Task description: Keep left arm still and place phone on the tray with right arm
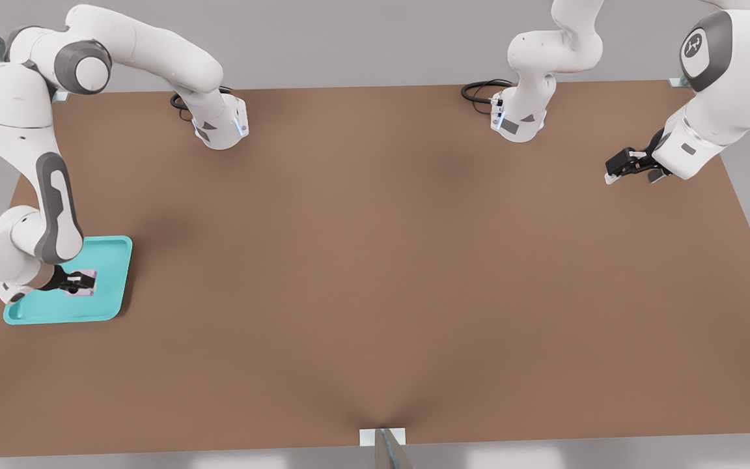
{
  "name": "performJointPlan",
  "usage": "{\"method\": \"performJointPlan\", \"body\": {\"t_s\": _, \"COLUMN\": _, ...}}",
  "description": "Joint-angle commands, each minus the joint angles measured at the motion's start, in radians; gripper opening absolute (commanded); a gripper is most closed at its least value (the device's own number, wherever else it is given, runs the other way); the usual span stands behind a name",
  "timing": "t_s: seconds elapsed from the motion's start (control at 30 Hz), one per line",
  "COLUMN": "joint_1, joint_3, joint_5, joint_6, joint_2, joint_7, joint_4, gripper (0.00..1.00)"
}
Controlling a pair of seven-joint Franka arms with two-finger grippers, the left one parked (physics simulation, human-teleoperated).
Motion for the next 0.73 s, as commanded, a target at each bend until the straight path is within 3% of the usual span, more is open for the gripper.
{"method": "performJointPlan", "body": {"t_s": 0.0, "joint_1": 0.000, "joint_3": 0.000, "joint_5": 0.000, "joint_6": 0.003, "joint_2": 0.005, "joint_7": -0.332, "joint_4": 0.005, "gripper": 1.00}}
{"method": "performJointPlan", "body": {"t_s": 0.1, "joint_1": 0.004, "joint_3": 0.011, "joint_5": 0.001, "joint_6": -0.007, "joint_2": -0.002, "joint_7": -0.329, "joint_4": 0.019, "gripper": 1.00}}
{"method": "performJointPlan", "body": {"t_s": 0.13, "joint_1": 0.001, "joint_3": 0.057, "joint_5": 0.007, "joint_6": -0.104, "joint_2": -0.047, "joint_7": -0.323, "joint_4": 0.080, "gripper": 1.00}}
{"method": "performJointPlan", "body": {"t_s": 0.2, "joint_1": 0.018, "joint_3": 0.213, "joint_5": -0.003, "joint_6": -0.418, "joint_2": -0.111, "joint_7": -0.208, "joint_4": 0.338, "gripper": 1.00}}
{"method": "performJointPlan", "body": {"t_s": 0.3, "joint_1": 0.027, "joint_3": 0.483, "joint_5": -0.074, "joint_6": -0.583, "joint_2": -0.258, "joint_7": 0.096, "joint_4": 0.367, "gripper": 1.00}}
{"method": "performJointPlan", "body": {"t_s": 0.33, "joint_1": 0.167, "joint_3": 0.392, "joint_5": -0.073, "joint_6": -0.656, "joint_2": -0.347, "joint_7": 0.214, "joint_4": 0.395, "gripper": 1.00}}
{"method": "performJointPlan", "body": {"t_s": 0.37, "joint_1": 0.455, "joint_3": 0.064, "joint_5": 0.009, "joint_6": -0.664, "joint_2": -0.430, "joint_7": 0.228, "joint_4": 0.358, "gripper": 1.00}}
{"method": "performJointPlan", "body": {"t_s": 0.4, "joint_1": 0.592, "joint_3": -0.101, "joint_5": 0.050, "joint_6": -0.663, "joint_2": -0.490, "joint_7": 0.228, "joint_4": 0.303, "gripper": 1.00}}
{"method": "performJointPlan", "body": {"t_s": 0.47, "joint_1": 0.831, "joint_3": -0.342, "joint_5": 0.053, "joint_6": -0.641, "joint_2": -0.605, "joint_7": 0.272, "joint_4": 0.165, "gripper": 1.00}}
{"method": "performJointPlan", "body": {"t_s": 0.6, "joint_1": 0.856, "joint_3": -0.328, "joint_5": 0.053, "joint_6": -0.716, "joint_2": -0.590, "joint_7": 0.349, "joint_4": 0.214, "gripper": 1.00}}
{"method": "performJointPlan", "body": {"t_s": 0.7, "joint_1": 0.856, "joint_3": -0.356, "joint_5": 0.121, "joint_6": -0.732, "joint_2": -0.581, "joint_7": 0.366, "joint_4": 0.226, "gripper": 1.00}}
